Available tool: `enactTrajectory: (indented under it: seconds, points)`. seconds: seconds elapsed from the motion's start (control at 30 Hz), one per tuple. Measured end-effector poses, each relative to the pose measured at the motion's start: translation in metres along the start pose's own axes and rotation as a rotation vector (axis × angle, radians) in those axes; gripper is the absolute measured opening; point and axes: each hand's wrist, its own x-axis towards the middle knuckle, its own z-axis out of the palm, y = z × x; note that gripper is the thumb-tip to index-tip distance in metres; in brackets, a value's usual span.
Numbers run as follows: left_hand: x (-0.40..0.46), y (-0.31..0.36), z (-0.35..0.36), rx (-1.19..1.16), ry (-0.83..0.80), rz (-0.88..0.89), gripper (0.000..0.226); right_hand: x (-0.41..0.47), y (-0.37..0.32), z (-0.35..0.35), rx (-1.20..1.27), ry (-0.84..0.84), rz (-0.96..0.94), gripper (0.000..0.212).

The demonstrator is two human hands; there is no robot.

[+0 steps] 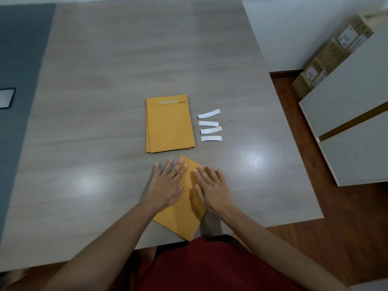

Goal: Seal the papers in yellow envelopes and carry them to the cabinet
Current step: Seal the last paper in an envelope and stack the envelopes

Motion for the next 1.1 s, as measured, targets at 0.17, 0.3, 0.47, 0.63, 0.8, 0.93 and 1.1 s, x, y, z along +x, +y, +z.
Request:
enactTrajectory:
  seconds: [0.17,0.3,0.47,0.63,0.8,0.93,1.1]
  points:
    - [0.003,-0.001,0.0,0.026,-0.029,-0.017,0.068,0.004,0.005,0.006,-0.153,-0.131,0.011,0.055]
    - [0.004,0.0,-0.002,0.045,-0.054,-0.017,0.068,-0.029,0.041,0.009,-0.255,-0.138,0.032,0.053]
    - [0.004,0.007,-0.011,-0.051,-0.127,-0.054,0.073,-0.036,0.042,0.007,-0.235,-0.146,0.102,0.052]
    - [-0.005,0.029,-0.019,-0.353,-0.029,-0.217,0.089,-0.041,0.036,0.005,-0.18,-0.117,0.114,0.05]
    - [-0.021,0.04,-0.013,-0.504,0.19,-0.386,0.091,-0.043,0.037,0.013,-0.12,-0.115,0.092,0.063]
    - [-0.022,0.036,-0.018,-1.006,0.167,-0.611,0.052,-0.043,0.039,0.019,-0.077,-0.123,0.085,0.07]
    - [-0.03,0.042,-0.041,-1.324,0.26,-0.611,0.019,-0.048,0.041,0.028,0.184,0.012,0.149,0.077]
